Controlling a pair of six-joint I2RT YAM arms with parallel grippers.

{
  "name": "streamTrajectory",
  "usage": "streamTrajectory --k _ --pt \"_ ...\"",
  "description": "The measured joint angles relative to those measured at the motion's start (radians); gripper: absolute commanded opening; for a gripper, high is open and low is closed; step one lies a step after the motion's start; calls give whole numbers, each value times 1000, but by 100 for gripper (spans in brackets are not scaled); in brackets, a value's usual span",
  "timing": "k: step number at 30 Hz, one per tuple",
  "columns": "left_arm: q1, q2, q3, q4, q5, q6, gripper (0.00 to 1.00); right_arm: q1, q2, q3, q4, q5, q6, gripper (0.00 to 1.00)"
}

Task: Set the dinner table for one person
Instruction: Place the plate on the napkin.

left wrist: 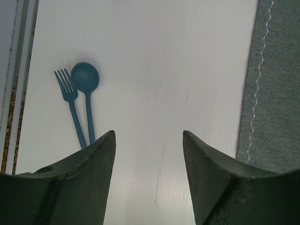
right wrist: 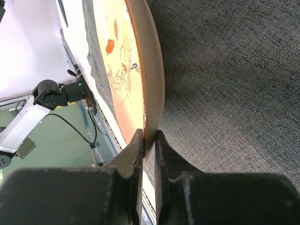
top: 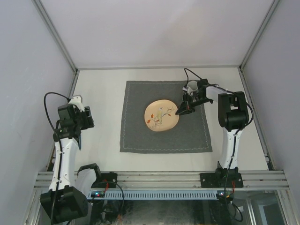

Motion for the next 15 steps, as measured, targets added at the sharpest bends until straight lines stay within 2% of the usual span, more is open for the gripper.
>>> streamTrajectory --k 3,7,15 --pt "0 0 0 0 0 4 64 0 0 0 -1 3 -3 21" --pt "0 0 0 0 0 8 64 -4 0 0 -14 -10 -3 28" --pt "0 -4 0 0 0 15 64 -16 0 13 -42 -14 -10 30"
